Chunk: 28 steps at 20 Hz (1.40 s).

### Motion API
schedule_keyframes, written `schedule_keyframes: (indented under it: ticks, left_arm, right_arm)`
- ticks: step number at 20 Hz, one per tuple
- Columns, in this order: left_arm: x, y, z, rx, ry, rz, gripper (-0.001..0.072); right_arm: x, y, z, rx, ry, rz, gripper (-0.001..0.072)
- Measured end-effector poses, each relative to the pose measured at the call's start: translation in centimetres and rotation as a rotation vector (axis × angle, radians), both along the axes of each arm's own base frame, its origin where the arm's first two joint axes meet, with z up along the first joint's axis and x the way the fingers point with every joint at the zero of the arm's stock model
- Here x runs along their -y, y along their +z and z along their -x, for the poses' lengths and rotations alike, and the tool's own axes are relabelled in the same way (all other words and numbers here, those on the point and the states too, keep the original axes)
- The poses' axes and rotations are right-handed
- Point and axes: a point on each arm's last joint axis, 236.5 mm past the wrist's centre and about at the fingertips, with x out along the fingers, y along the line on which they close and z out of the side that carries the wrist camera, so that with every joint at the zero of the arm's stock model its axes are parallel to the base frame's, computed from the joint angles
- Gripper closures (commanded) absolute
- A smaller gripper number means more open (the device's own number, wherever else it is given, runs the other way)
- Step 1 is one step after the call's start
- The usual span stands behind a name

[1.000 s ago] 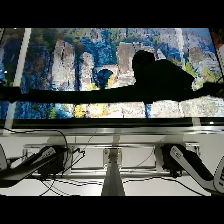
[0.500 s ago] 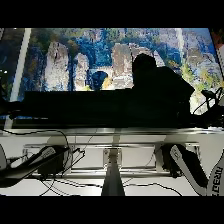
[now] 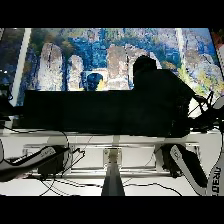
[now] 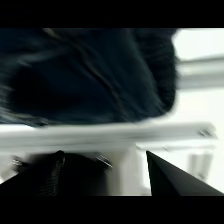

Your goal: Fold the clothes and pants, and hang the long-sleeved shirts on hangers.

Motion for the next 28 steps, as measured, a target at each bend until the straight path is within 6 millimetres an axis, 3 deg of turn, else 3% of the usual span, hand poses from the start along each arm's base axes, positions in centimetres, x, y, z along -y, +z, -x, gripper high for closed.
schedule_keyframes:
  ticks: [4, 9, 12, 14, 17, 20, 24, 28]
  left_arm:
    - [0.2, -0.1, -0.1, 0.01, 0.04, 0.0, 0.0015]
    - [1.4, 1.3, -2.4, 0.051, 0.042, -0.018, 0.0015]
    - [3.5, 3.0, -5.5, 0.109, -0.045, -0.037, 0.0016]
    - [5.3, 4.6, -7.8, 0.169, -0.123, -0.054, 0.0018]
    - [8.0, 7.9, -11.6, 0.315, -0.246, -0.095, 0.0018]
    - [10.5, 12.1, -14.5, 0.494, -0.345, -0.13, 0.0018]
    - [12.1, 16.2, -15.9, 0.66, -0.404, -0.157, 0.0018]
    - [12.6, 17.5, -16.4, 0.716, -0.423, -0.164, 0.0018]
  right_arm:
    - [-3.3, 1.6, -6.7, 0.26, -0.035, -0.131, 0.0119]
    - [-7.8, 8.3, -19.8, 0.71, 0.041, -0.182, 0.0121]
    - [-12.6, 11.5, -26.7, 0.863, 0.083, -0.241, 0.0081]
    - [-17.2, 11.8, -30.0, 0.879, 0.128, -0.305, 0.0081]
    - [-22.9, 10.3, -34.3, 0.856, 0.106, -0.378, 0.0081]
    - [-25.8, 7.2, -38.3, 0.791, -0.033, -0.421, 0.0084]
    - [-25.7, 2.9, -41.9, 0.707, -0.209, -0.423, 0.0089]
    - [-23.0, -0.5, -42.1, 0.605, -0.294, -0.346, 0.0089]
